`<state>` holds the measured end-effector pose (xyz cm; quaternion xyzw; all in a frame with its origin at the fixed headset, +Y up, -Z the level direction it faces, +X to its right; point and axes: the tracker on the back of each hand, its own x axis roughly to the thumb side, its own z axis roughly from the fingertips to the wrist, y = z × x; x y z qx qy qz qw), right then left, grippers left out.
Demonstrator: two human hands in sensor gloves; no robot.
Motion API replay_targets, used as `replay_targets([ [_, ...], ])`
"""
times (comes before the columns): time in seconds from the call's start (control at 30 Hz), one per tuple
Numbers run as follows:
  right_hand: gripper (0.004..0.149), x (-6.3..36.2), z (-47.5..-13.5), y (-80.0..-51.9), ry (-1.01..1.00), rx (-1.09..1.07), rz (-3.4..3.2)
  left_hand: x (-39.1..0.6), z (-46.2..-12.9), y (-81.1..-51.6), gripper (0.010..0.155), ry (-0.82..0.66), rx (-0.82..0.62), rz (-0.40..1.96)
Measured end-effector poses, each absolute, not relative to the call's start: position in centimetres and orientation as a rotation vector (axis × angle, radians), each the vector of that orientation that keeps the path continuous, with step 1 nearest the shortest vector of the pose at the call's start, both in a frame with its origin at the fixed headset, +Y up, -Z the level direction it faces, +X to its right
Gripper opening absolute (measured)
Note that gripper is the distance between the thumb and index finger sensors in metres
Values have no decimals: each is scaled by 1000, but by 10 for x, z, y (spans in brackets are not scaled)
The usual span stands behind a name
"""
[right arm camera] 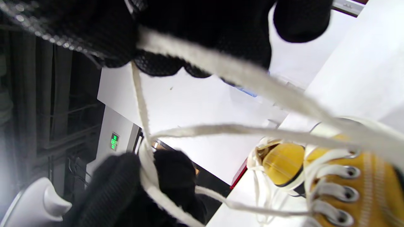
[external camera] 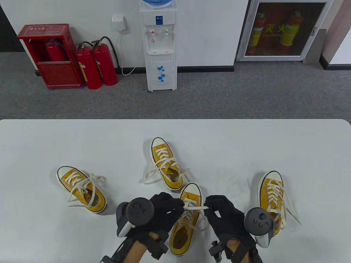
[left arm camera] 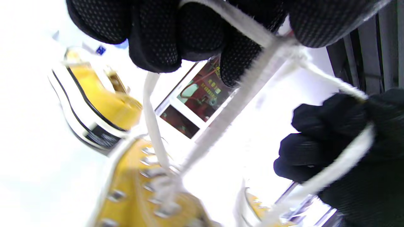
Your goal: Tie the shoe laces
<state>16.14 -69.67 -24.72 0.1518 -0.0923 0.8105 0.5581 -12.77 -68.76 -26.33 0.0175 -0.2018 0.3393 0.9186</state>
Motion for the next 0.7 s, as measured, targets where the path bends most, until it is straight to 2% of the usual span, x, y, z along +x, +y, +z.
replay_targets([
  [0.3, 41, 172, -250, -693, -231, 317, 1837, -172, -265, -677, 41, -326, 92, 628],
  [0.7, 42, 191, -249, -689, -299, 173, 1943, -224, -268, -688, 37, -194, 137, 579],
])
